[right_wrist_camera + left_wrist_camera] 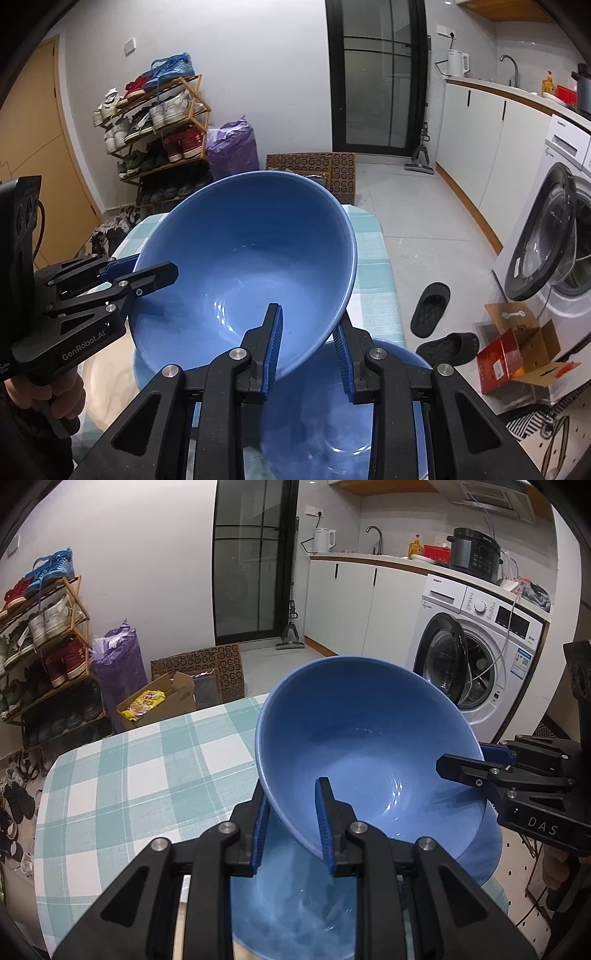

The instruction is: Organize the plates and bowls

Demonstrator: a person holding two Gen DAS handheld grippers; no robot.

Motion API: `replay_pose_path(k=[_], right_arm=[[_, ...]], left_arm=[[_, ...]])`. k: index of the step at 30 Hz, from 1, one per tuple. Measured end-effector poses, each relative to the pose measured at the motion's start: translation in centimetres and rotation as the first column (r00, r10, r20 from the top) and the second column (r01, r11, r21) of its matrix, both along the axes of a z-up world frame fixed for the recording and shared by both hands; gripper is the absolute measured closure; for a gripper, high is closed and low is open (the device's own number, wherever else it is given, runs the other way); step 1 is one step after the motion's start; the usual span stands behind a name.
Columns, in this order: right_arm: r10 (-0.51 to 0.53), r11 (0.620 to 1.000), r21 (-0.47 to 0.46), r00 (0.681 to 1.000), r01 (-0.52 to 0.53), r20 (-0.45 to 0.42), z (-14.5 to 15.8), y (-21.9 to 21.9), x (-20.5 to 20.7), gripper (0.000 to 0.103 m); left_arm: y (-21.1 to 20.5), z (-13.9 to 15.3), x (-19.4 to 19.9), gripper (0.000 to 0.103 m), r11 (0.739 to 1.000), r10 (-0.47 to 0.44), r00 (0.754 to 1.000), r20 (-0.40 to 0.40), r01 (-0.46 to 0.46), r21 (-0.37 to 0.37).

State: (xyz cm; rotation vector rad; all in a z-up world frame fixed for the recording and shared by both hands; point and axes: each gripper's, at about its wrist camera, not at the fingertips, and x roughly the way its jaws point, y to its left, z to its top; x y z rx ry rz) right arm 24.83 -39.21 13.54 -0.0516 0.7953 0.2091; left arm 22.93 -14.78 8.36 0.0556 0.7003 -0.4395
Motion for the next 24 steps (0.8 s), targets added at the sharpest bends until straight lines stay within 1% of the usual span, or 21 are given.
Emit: replay_pose_path(k=[12, 24], right_arm=[[0.053, 0.999, 0.005, 0.999, -0.053, -0.007, -1.3, 2.8, -1.7, 0.075], [0.087, 0.996, 0.032, 0.995, -0.085, -0.04, -4.4, 4.8, -3.5, 0.075]], left_arm=[[2.5, -0.6, -2.3, 0.081, 0.999, 0.045, 0.999, 0.008, -0.045, -0.001], [4.1, -2.6, -3.9, 0.081, 0.996, 0.09, 0.996, -0.021, -0.089, 0.019]])
